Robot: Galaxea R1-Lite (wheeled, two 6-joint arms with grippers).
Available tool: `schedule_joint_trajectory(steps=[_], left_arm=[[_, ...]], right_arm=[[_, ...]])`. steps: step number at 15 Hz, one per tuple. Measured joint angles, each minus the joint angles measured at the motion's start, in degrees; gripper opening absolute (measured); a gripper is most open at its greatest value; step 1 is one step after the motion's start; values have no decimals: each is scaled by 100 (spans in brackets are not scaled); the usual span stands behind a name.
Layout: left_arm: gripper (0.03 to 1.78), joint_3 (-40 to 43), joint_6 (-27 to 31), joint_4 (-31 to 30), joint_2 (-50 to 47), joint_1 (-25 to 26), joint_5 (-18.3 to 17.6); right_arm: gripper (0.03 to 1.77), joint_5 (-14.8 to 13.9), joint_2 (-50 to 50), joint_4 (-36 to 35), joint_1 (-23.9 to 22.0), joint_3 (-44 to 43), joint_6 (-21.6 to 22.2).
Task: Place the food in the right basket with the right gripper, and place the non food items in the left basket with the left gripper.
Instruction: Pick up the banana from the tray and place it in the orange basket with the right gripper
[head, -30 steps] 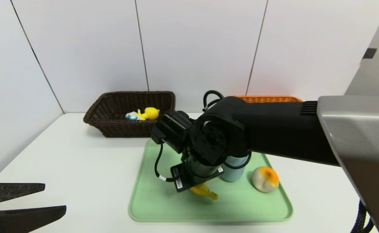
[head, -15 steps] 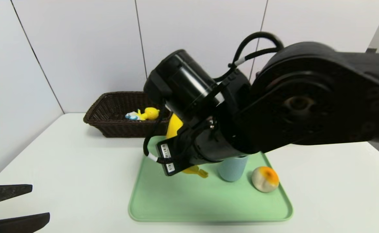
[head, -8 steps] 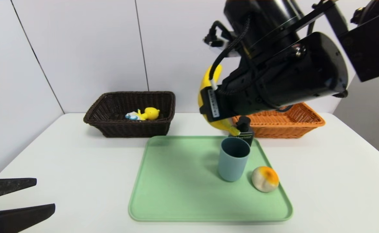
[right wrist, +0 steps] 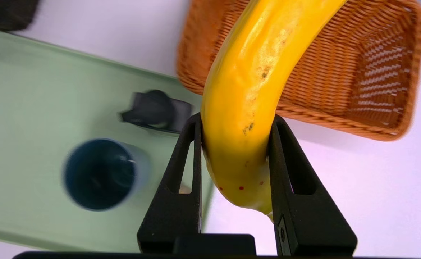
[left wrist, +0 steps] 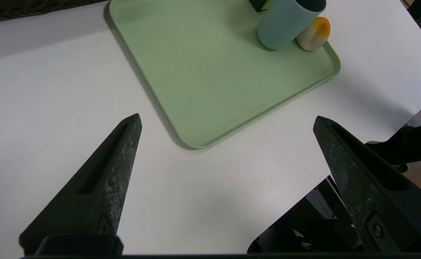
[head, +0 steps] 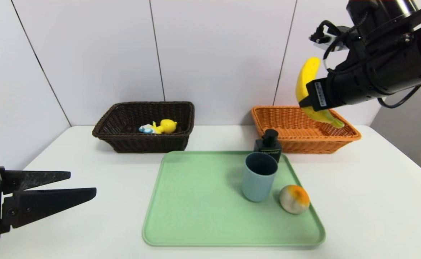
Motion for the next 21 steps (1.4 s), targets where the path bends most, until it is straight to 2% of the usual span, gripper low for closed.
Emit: schedule_joint_trajectory(steps=[4,9,16,21], left_arm=[[169,-5,0,-98,246,-1,-2],[169,21,0,-91,308,-1,0],[169,41,-2,-80,332,-1,9],[169,144,0,-98,367,-1,23]], right_arm=[[52,616,-112,-15,-816,262,-1476],[53,1062,293,-17,-1389,-22,-3730],[52,1136,1403,-39,-1557,-756,-5457],[52,1119,1847,-52,-1662,-833,-6677]])
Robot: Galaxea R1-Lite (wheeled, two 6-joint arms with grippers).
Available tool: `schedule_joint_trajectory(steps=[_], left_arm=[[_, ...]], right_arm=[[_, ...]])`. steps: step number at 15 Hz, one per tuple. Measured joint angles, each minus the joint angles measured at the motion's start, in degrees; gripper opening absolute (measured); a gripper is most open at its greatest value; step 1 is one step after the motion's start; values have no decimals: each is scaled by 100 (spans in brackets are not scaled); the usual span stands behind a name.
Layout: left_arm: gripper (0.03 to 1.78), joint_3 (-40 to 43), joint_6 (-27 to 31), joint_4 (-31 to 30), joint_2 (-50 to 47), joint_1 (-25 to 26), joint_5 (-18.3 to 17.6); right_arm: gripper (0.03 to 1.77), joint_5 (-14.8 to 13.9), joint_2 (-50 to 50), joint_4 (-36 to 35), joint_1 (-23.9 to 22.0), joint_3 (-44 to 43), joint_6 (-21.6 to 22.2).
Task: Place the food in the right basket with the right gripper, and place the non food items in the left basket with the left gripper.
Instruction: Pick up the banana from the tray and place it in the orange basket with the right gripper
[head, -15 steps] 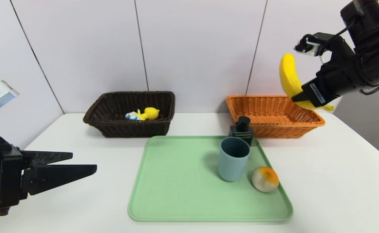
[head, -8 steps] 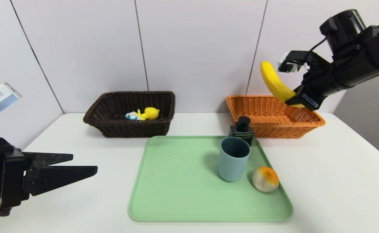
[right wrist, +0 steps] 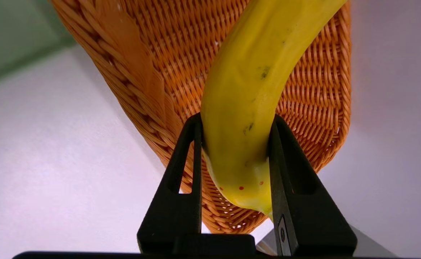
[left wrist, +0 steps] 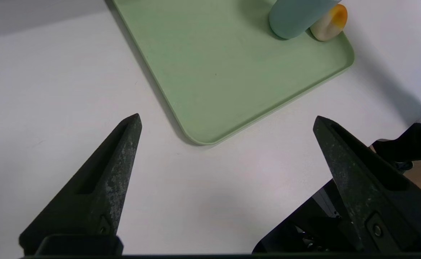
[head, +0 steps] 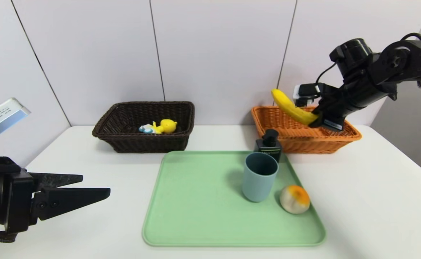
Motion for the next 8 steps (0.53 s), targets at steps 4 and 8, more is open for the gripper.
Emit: schedule_joint_trajectory(steps=[4,8], left_arm=[[169,52,0,0,17,0,2],[169,91,-2,0,17,0,2]], right_arm=[[52,-60,135,-61,-33,-13,-513],[52,-77,276,-507,-48,-13,-612]])
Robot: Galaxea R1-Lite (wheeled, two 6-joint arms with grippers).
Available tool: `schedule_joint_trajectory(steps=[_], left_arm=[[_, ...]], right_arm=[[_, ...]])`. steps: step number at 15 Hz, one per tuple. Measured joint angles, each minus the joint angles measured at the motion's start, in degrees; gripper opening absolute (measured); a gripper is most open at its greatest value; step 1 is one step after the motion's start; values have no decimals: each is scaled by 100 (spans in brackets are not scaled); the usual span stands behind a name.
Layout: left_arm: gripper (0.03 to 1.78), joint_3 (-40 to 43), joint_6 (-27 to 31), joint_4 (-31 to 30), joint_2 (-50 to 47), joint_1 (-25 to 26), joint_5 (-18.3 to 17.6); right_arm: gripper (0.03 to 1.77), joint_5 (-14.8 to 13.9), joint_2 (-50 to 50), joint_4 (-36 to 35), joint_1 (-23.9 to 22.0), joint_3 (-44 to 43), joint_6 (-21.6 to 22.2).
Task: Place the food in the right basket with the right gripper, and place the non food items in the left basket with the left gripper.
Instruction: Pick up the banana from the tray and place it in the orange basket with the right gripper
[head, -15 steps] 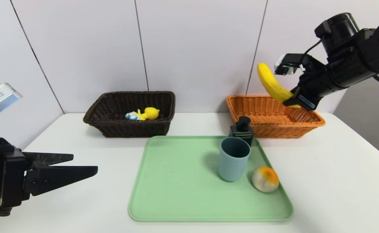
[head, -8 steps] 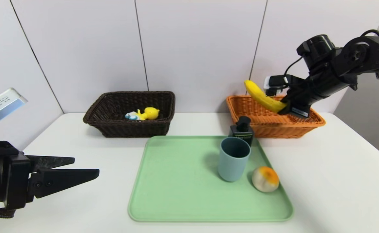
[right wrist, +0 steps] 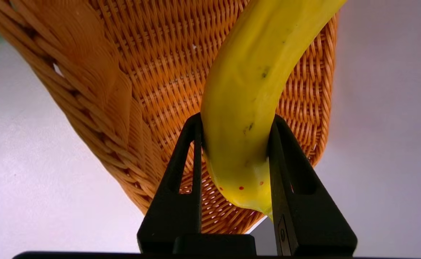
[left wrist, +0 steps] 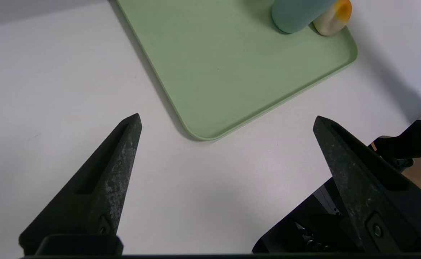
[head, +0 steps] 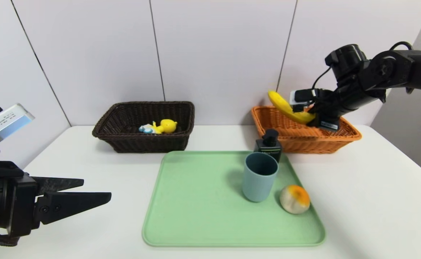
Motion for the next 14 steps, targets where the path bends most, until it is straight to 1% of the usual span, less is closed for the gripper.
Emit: schedule_joint_trajectory(steps=[3,6,7,9,10,12,14], left_arm=[[169,11,-5,0,2,0,0],[169,18,-13,0,5,0,-2],[169,35,-9,1,7,0,2],[169,49,-7,0,13,0,5],[169,49,-7,0,18,0,9],[169,52,-11,-10,22,0,5],[169,52,-11,-10,22,4,2]], right_arm=[[52,-143,102,-15,1,-2,-69],[52,-165,174,-30,11,-4,-96],[59,-167,188,-37,11,-6,-130],[86,-165,199,-33,9,-6,-162],[96,-162,200,-26,9,-6,-166],[113,-134,183,-6,9,-6,-162],[126,-85,135,29,11,-6,-130]])
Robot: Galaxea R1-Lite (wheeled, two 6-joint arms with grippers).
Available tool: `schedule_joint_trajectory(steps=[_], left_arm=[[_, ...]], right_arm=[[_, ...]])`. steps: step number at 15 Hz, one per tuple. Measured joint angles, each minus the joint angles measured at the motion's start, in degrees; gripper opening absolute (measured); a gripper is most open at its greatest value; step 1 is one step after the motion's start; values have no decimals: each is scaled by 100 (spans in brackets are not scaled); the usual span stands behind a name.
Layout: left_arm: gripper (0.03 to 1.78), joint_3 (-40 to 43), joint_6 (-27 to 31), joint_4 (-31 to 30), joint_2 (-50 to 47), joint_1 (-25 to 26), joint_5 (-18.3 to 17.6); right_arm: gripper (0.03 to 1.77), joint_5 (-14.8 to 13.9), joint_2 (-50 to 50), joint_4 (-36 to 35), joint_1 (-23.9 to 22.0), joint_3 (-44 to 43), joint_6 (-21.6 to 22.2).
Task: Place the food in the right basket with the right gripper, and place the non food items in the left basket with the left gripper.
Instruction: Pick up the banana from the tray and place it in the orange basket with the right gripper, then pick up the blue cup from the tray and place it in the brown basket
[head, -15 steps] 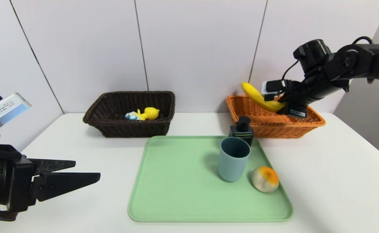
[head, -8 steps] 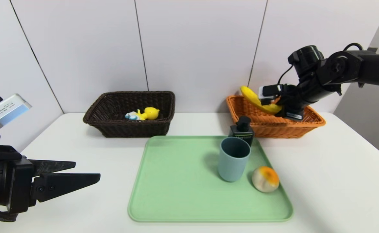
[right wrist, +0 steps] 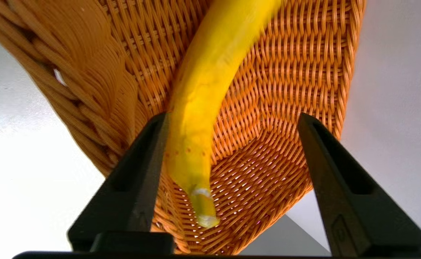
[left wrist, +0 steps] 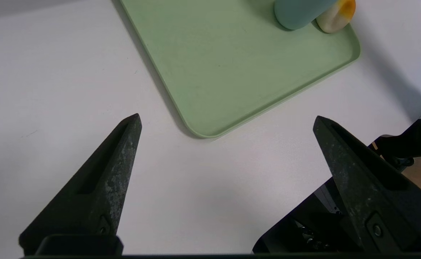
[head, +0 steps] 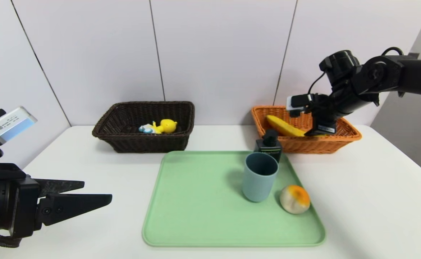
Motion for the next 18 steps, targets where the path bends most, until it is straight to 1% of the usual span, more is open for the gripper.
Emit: schedule_joint_trajectory(steps=[3,5,7,10,14,18], left_arm=[[169,-4,2,0,-6,-2,2],[169,-9,2,-1,-22,-2,2],[169,-15,4,-9,-34,0,2],[169,-28,-9,-149,-45,-2,-5],[169,-20,-13,-257,-48,-2,-11],[169,-11,-9,-262,-48,-2,-6]], right_arm=[[140,102,-162,34,-7,2,174],[147,223,-361,144,-7,2,483],[152,268,-621,317,6,4,856],[158,276,-1069,701,41,4,1773],[164,349,-1673,1289,59,74,3352],[167,352,-2238,1321,172,441,4919]])
